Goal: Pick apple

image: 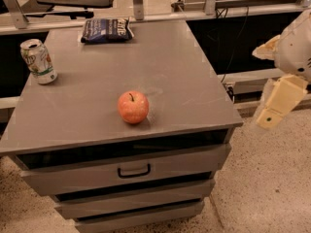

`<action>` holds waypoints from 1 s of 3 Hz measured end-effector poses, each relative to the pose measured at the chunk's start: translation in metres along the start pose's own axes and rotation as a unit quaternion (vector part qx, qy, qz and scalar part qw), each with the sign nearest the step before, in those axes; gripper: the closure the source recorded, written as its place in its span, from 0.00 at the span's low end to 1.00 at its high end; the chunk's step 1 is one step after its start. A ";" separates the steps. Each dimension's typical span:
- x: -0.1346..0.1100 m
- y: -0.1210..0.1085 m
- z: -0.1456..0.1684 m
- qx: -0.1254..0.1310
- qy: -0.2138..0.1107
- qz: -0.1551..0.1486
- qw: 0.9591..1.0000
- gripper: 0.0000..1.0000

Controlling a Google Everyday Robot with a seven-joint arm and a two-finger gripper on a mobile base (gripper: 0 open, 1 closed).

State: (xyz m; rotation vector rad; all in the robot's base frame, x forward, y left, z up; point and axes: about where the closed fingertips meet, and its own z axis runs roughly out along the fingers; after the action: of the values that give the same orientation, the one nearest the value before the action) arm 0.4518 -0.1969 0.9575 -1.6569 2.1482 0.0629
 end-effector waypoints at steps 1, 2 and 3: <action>-0.036 0.002 0.033 -0.024 -0.073 0.000 0.997 0.00; -0.085 0.010 0.072 -0.052 -0.152 -0.008 0.987 0.00; -0.128 0.021 0.107 -0.077 -0.217 -0.009 0.973 0.00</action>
Offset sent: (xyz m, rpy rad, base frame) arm 0.0453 0.1679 -0.0563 0.4936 0.0010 0.1995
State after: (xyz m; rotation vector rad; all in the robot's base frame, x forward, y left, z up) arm 0.4896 -0.0429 0.9008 -1.5686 1.8297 0.5486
